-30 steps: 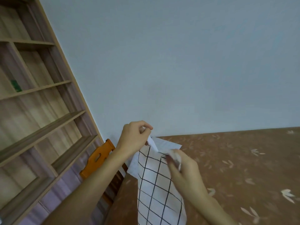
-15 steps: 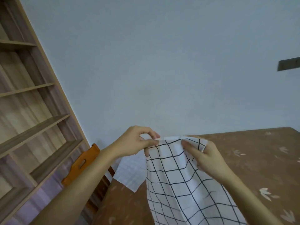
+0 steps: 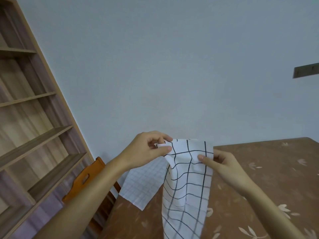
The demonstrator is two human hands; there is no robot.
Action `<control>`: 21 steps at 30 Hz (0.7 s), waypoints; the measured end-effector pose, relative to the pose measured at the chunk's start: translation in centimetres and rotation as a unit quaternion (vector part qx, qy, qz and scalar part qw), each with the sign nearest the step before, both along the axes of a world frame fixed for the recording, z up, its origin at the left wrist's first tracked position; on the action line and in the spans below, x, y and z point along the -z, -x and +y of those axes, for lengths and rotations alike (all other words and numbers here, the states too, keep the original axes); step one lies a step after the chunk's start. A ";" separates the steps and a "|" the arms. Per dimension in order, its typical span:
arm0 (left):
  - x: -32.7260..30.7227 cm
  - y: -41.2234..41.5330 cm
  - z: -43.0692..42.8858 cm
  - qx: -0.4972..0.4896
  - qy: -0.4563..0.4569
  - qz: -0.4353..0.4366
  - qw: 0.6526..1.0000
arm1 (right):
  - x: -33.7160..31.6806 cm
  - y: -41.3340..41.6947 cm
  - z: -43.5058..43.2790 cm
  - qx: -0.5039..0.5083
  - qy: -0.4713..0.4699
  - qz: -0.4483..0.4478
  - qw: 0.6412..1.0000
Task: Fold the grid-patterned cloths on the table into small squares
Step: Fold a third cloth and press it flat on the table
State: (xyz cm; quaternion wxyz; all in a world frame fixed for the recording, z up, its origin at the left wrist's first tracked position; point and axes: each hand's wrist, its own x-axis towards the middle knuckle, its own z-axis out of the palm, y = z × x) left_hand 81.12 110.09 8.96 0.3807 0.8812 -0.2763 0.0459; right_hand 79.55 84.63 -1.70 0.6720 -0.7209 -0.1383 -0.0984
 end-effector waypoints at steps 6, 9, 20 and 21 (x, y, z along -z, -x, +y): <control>0.0 0.6 -0.2 -0.034 0.008 -0.058 0.998 | 0.6 -0.4 1.6 -0.004 -0.036 0.007 0.999; -0.1 0.7 -0.1 -0.037 0.052 -0.030 0.998 | 0.7 -0.6 2.1 -0.002 -0.042 0.013 0.999; -0.8 1.1 0.3 -0.067 0.204 0.057 0.975 | 2.4 -1.3 2.1 0.046 0.028 -0.069 0.996; -0.9 1.1 0.5 -0.058 0.219 0.082 0.971 | 2.2 -1.2 2.0 0.059 0.064 -0.106 0.990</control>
